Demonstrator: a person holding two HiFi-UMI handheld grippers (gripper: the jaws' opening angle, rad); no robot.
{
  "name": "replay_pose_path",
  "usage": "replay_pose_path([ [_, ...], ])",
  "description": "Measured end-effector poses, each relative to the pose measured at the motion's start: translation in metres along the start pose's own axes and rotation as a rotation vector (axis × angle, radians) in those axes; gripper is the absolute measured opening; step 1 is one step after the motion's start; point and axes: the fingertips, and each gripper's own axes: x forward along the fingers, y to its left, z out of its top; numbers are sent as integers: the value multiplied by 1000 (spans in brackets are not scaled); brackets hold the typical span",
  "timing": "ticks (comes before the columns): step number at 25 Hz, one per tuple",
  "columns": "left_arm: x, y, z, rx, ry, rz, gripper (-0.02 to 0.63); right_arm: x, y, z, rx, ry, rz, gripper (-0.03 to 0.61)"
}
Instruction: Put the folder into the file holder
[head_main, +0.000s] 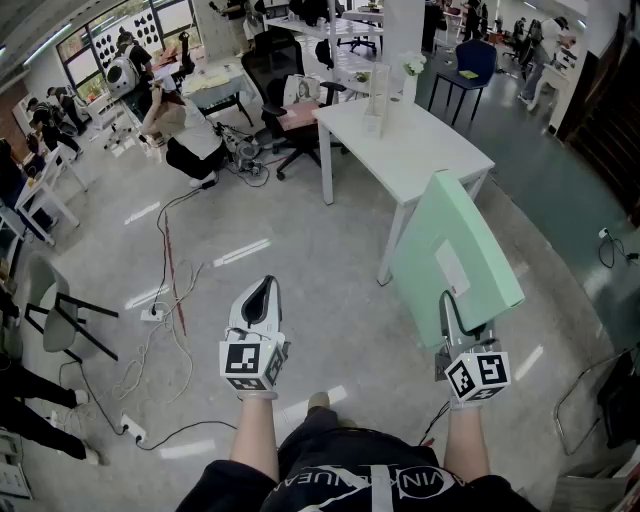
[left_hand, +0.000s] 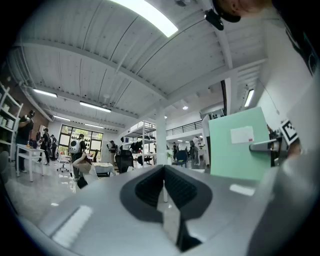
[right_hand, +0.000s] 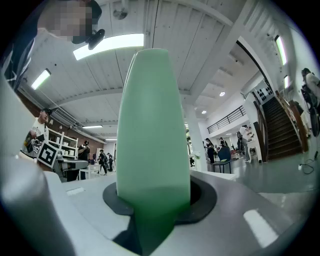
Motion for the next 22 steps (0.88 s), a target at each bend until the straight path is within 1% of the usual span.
replay_pose_path([
  [5, -3, -3, -4, -7, 8, -9, 0, 0, 7, 0, 1, 0, 17, 158],
  [12, -4, -2, -5, -41, 11, 7, 0, 2, 8, 0, 3, 4, 33, 158],
  [15, -5, -1, -5, -41, 15, 1, 0, 3, 11, -1, 3, 3, 38, 158],
  [19, -5, 3, -2, -25, 21, -5, 0, 11, 14, 0, 37, -9, 43, 161],
  [22, -5, 13, -4, -38, 17, 14, 0, 16, 18, -2, 48, -13, 56, 161],
])
